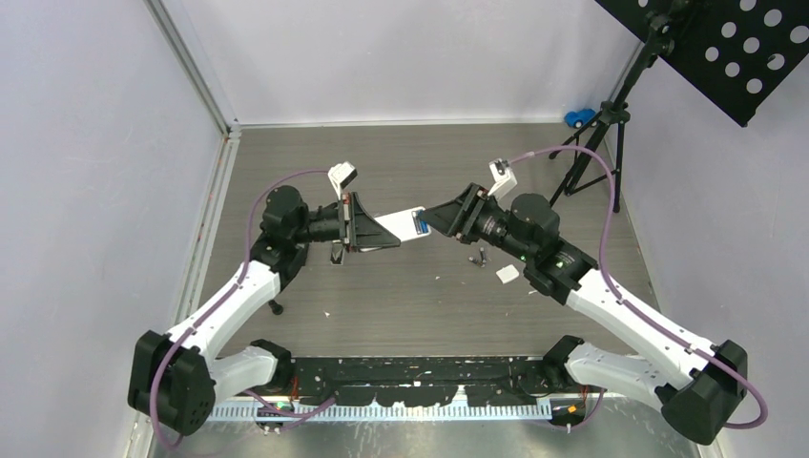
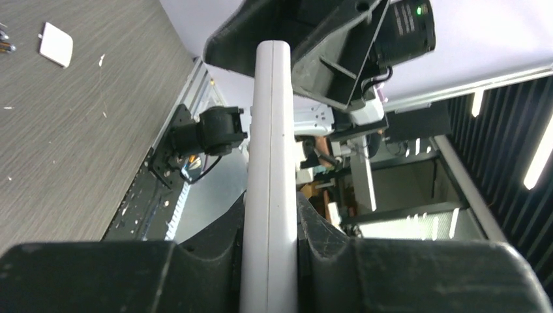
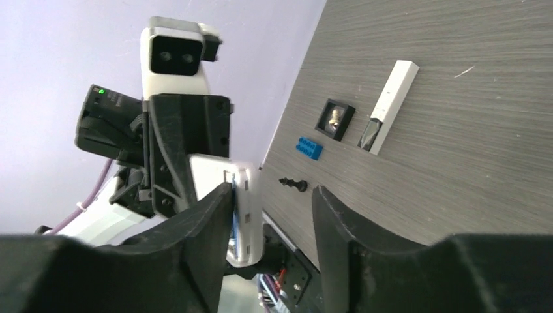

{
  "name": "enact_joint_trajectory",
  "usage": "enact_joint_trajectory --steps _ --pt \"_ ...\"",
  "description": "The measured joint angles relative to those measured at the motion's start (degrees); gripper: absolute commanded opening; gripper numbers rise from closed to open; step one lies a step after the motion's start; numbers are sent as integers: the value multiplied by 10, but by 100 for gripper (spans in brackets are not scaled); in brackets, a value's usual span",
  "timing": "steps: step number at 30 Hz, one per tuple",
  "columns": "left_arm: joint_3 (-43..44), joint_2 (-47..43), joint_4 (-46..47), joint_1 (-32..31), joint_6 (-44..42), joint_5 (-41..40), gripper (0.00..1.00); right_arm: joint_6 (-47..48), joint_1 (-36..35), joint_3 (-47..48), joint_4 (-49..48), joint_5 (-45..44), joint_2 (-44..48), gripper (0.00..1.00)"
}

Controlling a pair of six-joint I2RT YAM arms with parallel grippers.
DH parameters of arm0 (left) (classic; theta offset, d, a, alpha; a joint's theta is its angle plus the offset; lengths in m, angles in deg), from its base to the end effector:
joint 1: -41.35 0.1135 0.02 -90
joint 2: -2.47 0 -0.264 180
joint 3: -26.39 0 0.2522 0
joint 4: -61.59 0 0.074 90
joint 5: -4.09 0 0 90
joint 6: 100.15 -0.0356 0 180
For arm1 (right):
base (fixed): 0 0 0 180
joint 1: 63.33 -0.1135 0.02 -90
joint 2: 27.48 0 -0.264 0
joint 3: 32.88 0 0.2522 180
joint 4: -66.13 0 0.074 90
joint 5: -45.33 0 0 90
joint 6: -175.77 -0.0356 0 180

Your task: Load the batteries into the remote control

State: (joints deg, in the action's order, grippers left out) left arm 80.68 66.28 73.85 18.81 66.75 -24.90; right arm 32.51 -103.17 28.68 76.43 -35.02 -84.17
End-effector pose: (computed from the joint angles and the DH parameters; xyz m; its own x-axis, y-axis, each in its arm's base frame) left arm 0.2128 -0.1220 0.3130 -0.9569 -0.1139 -0.2671 0.2680 0.0077 -0.9634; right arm 0.1766 0.1551 0.3452 -0.6523 0.4847 -0.5828 -0.3962 0.4374 0.8073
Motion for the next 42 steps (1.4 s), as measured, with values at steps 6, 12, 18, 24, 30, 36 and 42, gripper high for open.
enact_joint_trajectory --steps 6,12,18,24,30,36,42 --pt "33 -22 -118 -10 -144 1 0 17 9 -5 54 26 62 63" --pt "35 -12 -169 -10 -222 2 0 37 10 -5 105 23 133 64" --pt "35 -12 -182 -10 -267 10 0 40 10 -3 168 -34 126 68" --pt "35 -14 -206 -10 -296 23 0 38 13 -4 157 -22 79 70" --pt "35 -13 -212 -10 -296 33 0 3 13 -27 5 94 8 71" --pt "35 -2 -169 -10 -245 61 0 2 13 -28 -47 152 -26 63" --pt "33 7 -136 -10 -203 71 14 -14 10 -39 -100 188 -44 26"
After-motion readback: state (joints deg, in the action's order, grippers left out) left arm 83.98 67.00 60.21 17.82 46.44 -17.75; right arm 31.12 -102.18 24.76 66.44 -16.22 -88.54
